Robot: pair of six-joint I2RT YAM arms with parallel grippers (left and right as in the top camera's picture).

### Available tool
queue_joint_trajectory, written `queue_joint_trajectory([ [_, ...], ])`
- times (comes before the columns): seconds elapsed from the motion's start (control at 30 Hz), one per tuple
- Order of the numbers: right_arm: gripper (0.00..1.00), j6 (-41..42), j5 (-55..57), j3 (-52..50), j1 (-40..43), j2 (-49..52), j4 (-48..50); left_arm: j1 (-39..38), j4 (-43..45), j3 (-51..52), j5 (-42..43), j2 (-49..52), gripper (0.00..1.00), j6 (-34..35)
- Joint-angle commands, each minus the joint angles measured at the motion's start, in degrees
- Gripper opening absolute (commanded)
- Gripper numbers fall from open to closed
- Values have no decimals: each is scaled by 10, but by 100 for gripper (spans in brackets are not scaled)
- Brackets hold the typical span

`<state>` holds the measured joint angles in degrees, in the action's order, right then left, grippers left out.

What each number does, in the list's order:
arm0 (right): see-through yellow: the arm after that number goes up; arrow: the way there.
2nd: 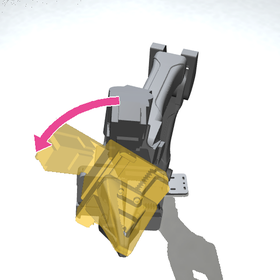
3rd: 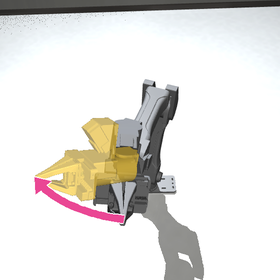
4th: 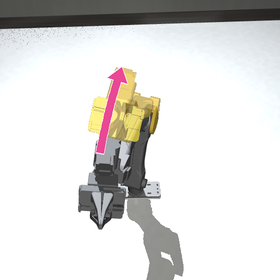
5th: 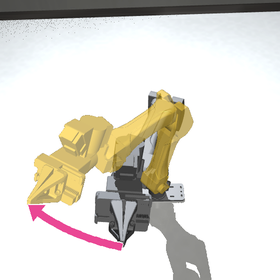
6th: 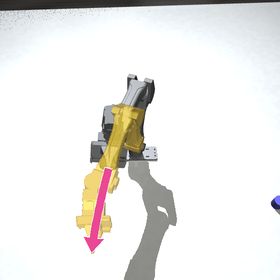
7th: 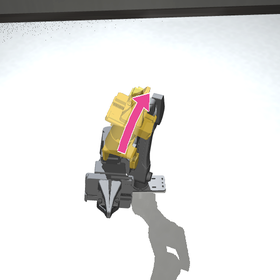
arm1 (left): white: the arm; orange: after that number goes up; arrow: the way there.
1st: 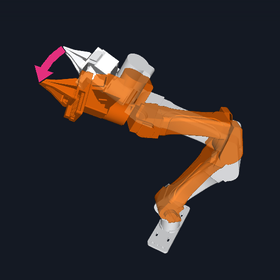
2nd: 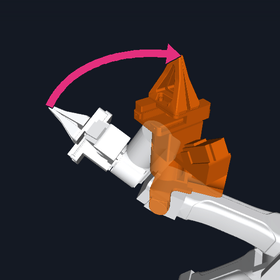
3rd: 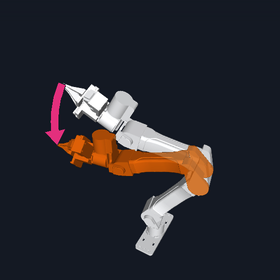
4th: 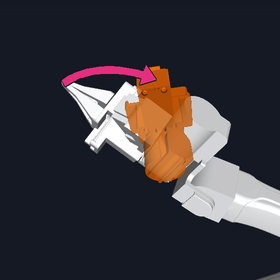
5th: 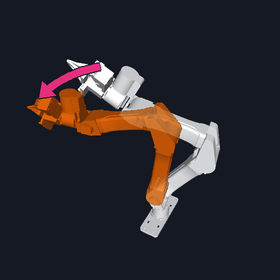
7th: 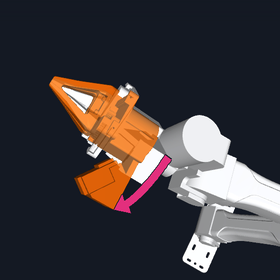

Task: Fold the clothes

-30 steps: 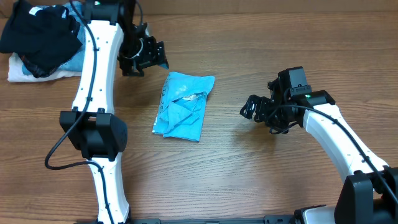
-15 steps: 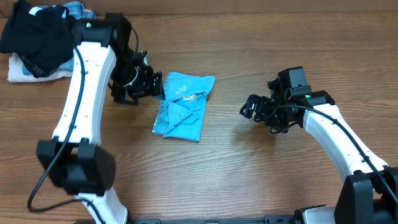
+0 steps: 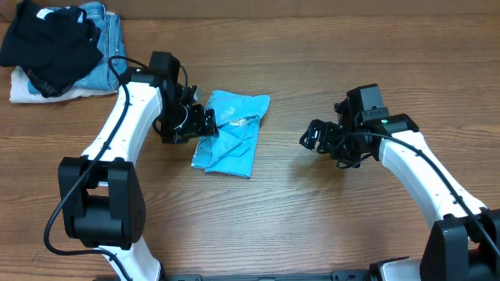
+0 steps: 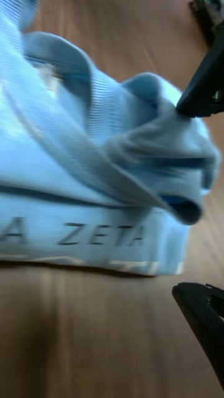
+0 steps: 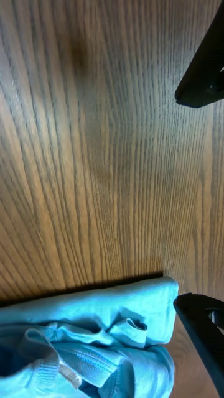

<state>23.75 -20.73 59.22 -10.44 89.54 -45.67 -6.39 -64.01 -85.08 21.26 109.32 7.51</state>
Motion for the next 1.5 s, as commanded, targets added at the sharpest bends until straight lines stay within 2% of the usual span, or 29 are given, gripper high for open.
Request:
queue_joint_trajectory([
  [0.0, 100, 3, 1, 0, -5, 1, 5, -4, 27, 1, 13, -2, 90, 9],
  [0.5, 100, 3, 1, 0, -5, 1, 1, -64, 59, 4, 13, 17, 88, 35],
  [0.53, 100, 3, 1, 0, -5, 1, -1, -66, 59, 4, 13, 21, 84, 37],
  [0.77, 100, 3, 1, 0, -5, 1, -2, -80, 58, 4, 45, 24, 38, 37],
  [0.9, 100, 3, 1, 0, -5, 1, -3, -84, 53, 3, 55, 24, 7, 48],
  [0.93, 100, 3, 1, 0, -5, 1, -3, -84, 49, 1, 63, 24, 4, 48],
  [1.27, 100, 3, 1, 0, -5, 1, 0, -115, -11, -44, 105, 23, 5, 50],
  [1.47, 100, 3, 1, 0, -5, 1, 2, -169, -2, -42, 73, 24, 21, 88],
])
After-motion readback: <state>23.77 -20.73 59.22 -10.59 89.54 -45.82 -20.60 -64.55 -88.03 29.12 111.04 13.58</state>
